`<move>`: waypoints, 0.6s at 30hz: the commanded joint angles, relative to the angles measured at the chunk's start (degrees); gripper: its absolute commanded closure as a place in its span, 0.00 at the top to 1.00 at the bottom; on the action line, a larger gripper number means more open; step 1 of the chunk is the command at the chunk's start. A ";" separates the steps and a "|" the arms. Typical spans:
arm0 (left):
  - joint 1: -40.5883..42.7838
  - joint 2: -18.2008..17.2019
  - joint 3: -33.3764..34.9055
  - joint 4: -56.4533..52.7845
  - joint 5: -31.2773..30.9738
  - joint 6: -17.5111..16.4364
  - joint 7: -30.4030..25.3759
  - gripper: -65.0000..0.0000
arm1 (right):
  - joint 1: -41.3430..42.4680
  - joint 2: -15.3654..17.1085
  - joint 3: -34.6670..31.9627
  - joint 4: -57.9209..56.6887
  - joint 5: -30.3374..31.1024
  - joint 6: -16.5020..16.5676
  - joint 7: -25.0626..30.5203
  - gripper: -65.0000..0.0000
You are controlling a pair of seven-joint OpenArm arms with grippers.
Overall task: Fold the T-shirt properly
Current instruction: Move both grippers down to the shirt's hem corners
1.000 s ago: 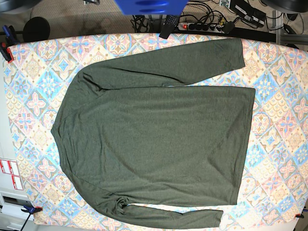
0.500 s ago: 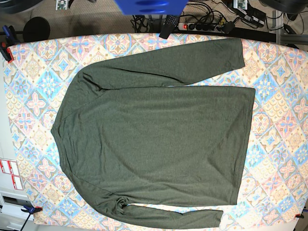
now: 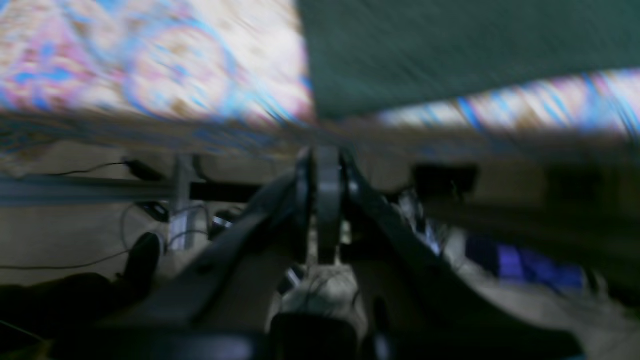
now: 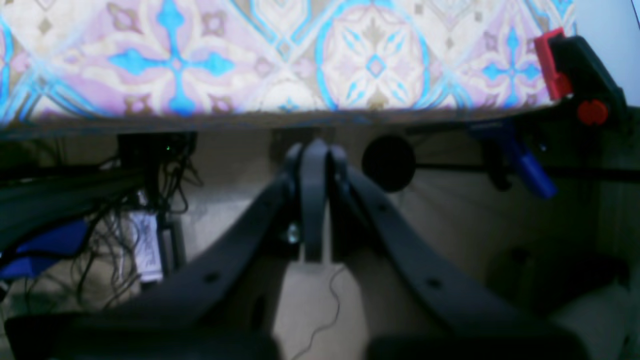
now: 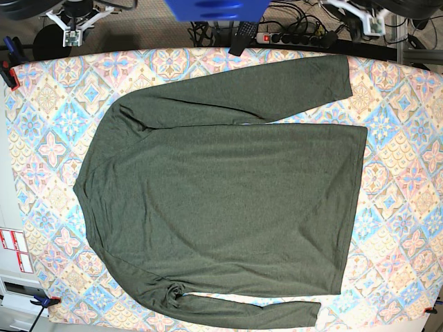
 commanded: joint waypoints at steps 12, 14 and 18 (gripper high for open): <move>-15.06 -2.91 -5.91 0.58 -13.93 -0.34 26.70 0.39 | 5.17 0.14 -5.96 0.99 -0.19 -0.30 -1.06 0.00; -17.17 -3.79 -5.74 0.58 -15.25 -0.34 30.31 0.44 | 5.61 0.14 -7.19 0.99 -0.19 -0.30 -1.06 0.00; -20.34 -3.97 -5.74 0.49 -17.54 -0.43 32.59 0.54 | 5.87 0.14 -8.69 0.99 -0.19 -0.30 -1.06 0.00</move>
